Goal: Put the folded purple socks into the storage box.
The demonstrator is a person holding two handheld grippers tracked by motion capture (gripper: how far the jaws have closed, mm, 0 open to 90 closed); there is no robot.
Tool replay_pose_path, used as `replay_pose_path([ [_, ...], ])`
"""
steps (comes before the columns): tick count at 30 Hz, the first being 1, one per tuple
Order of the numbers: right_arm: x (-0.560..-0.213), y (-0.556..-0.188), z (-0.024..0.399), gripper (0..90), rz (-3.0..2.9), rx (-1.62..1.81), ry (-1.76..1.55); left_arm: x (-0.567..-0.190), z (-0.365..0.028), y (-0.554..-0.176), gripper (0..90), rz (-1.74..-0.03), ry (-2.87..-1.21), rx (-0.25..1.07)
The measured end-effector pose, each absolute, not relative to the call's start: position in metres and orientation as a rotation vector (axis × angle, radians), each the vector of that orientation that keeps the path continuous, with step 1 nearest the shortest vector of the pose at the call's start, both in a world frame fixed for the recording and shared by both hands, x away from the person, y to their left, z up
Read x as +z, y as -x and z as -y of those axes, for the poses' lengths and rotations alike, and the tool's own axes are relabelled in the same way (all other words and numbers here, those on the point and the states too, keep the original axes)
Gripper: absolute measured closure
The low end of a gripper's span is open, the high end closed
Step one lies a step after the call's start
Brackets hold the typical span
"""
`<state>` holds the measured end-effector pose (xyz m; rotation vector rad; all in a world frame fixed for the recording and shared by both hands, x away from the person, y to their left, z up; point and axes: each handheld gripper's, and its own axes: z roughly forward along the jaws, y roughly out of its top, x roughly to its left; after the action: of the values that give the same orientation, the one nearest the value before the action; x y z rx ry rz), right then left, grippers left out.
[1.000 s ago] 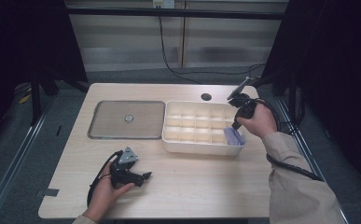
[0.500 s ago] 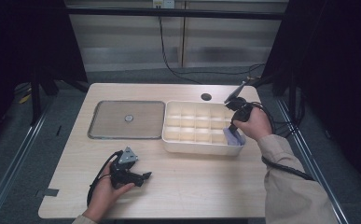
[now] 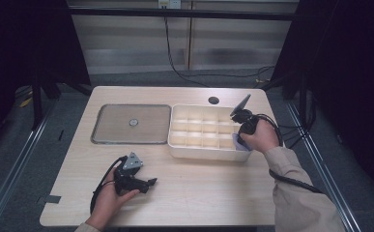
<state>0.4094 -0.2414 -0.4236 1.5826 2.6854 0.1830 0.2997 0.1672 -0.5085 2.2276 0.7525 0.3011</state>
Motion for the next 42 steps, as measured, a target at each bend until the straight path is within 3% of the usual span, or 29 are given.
replay_pose_path([
  [24,-0.454,-0.401,0.248,90.0,-2.661,0.208,-1.636,-0.508,-0.166,-0.3,14.8,-0.755,-2.23,0.301],
  [42,-0.453,-0.403,0.249,90.0,-2.679,0.201,-1.64,-0.508,-0.166,-0.3,14.8,-0.753,-2.228,0.302],
])
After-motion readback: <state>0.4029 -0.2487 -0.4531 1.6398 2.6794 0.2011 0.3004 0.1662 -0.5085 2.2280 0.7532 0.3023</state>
